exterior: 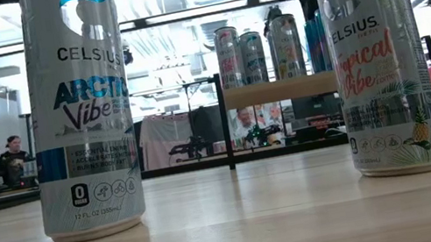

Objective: Place canned beverage on shelf
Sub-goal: Adjust the blue soda cans on the shelf

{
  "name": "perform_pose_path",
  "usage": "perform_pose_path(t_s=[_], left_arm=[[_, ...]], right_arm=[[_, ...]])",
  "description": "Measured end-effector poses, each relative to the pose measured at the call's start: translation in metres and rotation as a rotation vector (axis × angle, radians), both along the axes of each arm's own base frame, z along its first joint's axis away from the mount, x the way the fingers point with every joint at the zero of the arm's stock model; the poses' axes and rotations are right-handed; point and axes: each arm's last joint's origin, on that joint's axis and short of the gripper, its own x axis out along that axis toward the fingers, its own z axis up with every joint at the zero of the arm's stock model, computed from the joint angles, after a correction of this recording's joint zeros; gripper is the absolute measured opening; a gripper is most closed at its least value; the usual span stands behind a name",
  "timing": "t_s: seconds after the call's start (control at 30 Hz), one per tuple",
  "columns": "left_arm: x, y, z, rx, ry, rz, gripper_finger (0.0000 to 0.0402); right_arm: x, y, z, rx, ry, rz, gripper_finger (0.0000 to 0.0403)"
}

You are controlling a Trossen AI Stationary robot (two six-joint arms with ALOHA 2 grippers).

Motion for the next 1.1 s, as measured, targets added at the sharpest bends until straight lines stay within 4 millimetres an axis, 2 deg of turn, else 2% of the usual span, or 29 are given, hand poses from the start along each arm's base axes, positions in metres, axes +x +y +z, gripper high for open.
perform_pose_path(t_s=[0.33, 0.53, 0.67, 0.8, 0.9, 1.1], left_arm=[[0.0, 0.0, 0.0, 0.0, 0.0, 0.0, 0.0288], [0.0, 0.0, 0.0, 0.0, 0.0, 0.0, 0.0288], [0.0, 0.0, 0.0, 0.003, 0.002, 0.001, 0.0288], [0.0, 0.0, 0.0, 0.009, 0.006, 0.003, 0.0288], [0.0, 0.0, 0.0, 0.009, 0.006, 0.003, 0.0288], [0.001, 0.0, 0.0, 0.009, 0.008, 0.003, 0.0288]], right_arm=[[-0.012, 0.006, 0.012, -0.028, -0.045, 0.001, 0.0013], [-0.019, 0.012, 0.033, -0.052, -0.115, 0.024, 0.0013], [-0.018, 0.019, 0.042, 0.022, -0.186, 0.133, 0.0013], [-0.013, 0.028, 0.04, 0.138, -0.219, 0.261, 0.0013], [-0.015, 0.033, 0.036, 0.155, -0.19, 0.215, 0.0013], [-0.037, 0.038, 0.029, 0.134, -0.019, 0.014, 0.0013]])
